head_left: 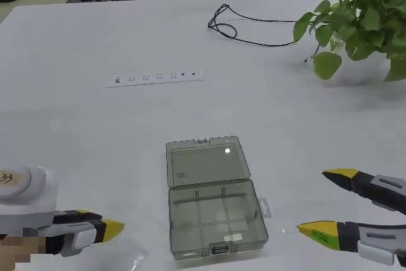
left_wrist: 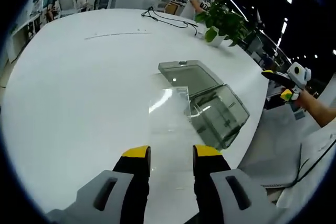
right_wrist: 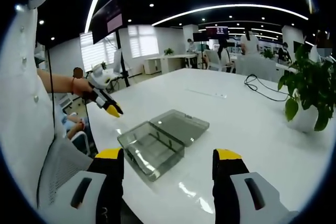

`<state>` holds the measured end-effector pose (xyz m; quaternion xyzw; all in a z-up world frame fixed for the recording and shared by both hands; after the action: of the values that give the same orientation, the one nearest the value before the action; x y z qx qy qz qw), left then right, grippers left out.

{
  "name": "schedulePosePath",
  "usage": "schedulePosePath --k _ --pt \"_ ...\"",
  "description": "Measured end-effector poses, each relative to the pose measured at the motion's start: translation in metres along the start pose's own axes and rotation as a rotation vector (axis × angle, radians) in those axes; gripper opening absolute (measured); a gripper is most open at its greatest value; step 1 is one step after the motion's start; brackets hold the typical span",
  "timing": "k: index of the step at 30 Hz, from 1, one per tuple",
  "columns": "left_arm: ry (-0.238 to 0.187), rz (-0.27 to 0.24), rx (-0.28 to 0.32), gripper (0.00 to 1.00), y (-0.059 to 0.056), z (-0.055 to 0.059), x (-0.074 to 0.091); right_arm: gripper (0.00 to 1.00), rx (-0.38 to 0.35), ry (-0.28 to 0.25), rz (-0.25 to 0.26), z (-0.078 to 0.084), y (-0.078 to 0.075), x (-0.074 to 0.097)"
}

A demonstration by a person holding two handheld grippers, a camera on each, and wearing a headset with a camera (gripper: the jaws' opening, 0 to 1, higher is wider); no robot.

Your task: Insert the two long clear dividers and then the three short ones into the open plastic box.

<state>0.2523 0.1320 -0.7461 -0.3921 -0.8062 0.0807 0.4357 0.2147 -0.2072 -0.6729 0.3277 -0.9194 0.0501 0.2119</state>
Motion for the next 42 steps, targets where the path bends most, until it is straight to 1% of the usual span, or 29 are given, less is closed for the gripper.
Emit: schedulePosePath --k 1,3,4,5,6,9,10,12,13,14,15,17,18,19,21,23,25,28,30,31,36,38,42 --pt "-0.028 0.015 0.009 0.30 -0.006 -0.003 0.000 0.67 0.007 -0.011 0.013 -0.006 -0.001 -0.001" --pt "-0.065 0.032 0.016 0.30 -0.014 -0.008 -0.001 0.63 0.002 -0.024 0.017 -0.015 0.001 -0.003" --pt "-0.072 0.035 0.019 0.30 -0.016 -0.009 -0.001 0.63 -0.001 -0.028 0.018 -0.017 0.001 -0.003" --pt "-0.089 0.047 0.022 0.30 -0.021 -0.012 -0.001 0.62 -0.006 -0.049 0.020 -0.023 0.003 -0.004" --pt "-0.103 0.058 0.018 0.30 -0.025 -0.015 -0.002 0.61 -0.010 -0.054 0.021 -0.027 0.004 -0.005" --pt "-0.149 0.093 0.014 0.30 -0.040 -0.024 -0.003 0.57 -0.027 -0.059 0.010 -0.039 0.012 -0.011" --pt "-0.155 0.098 0.014 0.30 -0.042 -0.026 -0.003 0.57 -0.029 -0.060 0.008 -0.040 0.013 -0.012" --pt "-0.194 0.128 0.014 0.30 -0.054 -0.034 -0.004 0.56 -0.067 -0.066 -0.005 -0.050 0.021 -0.018" --pt "-0.208 0.135 0.014 0.30 -0.059 -0.037 -0.005 0.56 -0.084 -0.066 -0.009 -0.053 0.024 -0.019" --pt "-0.219 0.146 0.007 0.30 -0.065 -0.041 -0.005 0.55 -0.097 -0.067 -0.016 -0.058 0.028 -0.022" --pt "-0.227 0.152 0.003 0.30 -0.068 -0.043 -0.006 0.54 -0.103 -0.060 -0.013 -0.060 0.030 -0.024" --pt "-0.244 0.170 -0.005 0.30 -0.078 -0.048 -0.007 0.50 -0.103 -0.089 -0.019 -0.070 0.037 -0.027" --pt "-0.254 0.179 -0.014 0.30 -0.085 -0.051 -0.008 0.47 -0.121 -0.089 -0.017 -0.074 0.040 -0.029" --pt "-0.259 0.184 -0.018 0.30 -0.089 -0.053 -0.008 0.45 -0.137 -0.096 -0.019 -0.077 0.043 -0.031" --pt "-0.269 0.204 -0.043 0.30 -0.098 -0.056 -0.010 0.42 -0.158 -0.093 -0.006 -0.081 0.046 -0.036" --pt "-0.277 0.213 -0.048 0.30 -0.105 -0.060 -0.012 0.37 -0.178 -0.108 -0.009 -0.086 0.051 -0.040" --pt "-0.291 0.224 -0.057 0.30 -0.111 -0.063 -0.013 0.35 -0.192 -0.105 -0.001 -0.088 0.054 -0.044" --pt "-0.303 0.232 -0.067 0.30 -0.118 -0.067 -0.016 0.32 -0.191 -0.096 0.010 -0.087 0.058 -0.049" --pt "-0.309 0.241 -0.076 0.30 -0.124 -0.069 -0.018 0.30 -0.193 -0.086 0.010 -0.086 0.061 -0.051" --pt "-0.310 0.244 -0.085 0.30 -0.126 -0.070 -0.020 0.29 -0.199 -0.077 0.002 -0.084 0.065 -0.054" --pt "-0.311 0.256 -0.116 0.30 -0.135 -0.073 -0.024 0.22 -0.220 -0.055 -0.003 -0.079 0.074 -0.059" --pt "-0.307 0.256 -0.130 0.30 -0.135 -0.074 -0.025 0.21 -0.218 -0.040 -0.006 -0.077 0.078 -0.062" --pt "-0.298 0.261 -0.153 0.30 -0.139 -0.075 -0.025 0.17 -0.229 -0.029 -0.002 -0.074 0.078 -0.065"
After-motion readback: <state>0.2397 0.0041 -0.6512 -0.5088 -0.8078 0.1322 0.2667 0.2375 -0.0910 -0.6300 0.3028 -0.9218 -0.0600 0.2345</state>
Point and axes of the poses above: the centre of the closed fingertips' face, and the gripper's own axes: x roughly backward along the fingers, y roughly to its left, z roughly out of its underside, the point moved 5 cm from there along x, roughly backward along the fingers, and after that the axes turned 9 degrees about z, right-handed, at the moved point
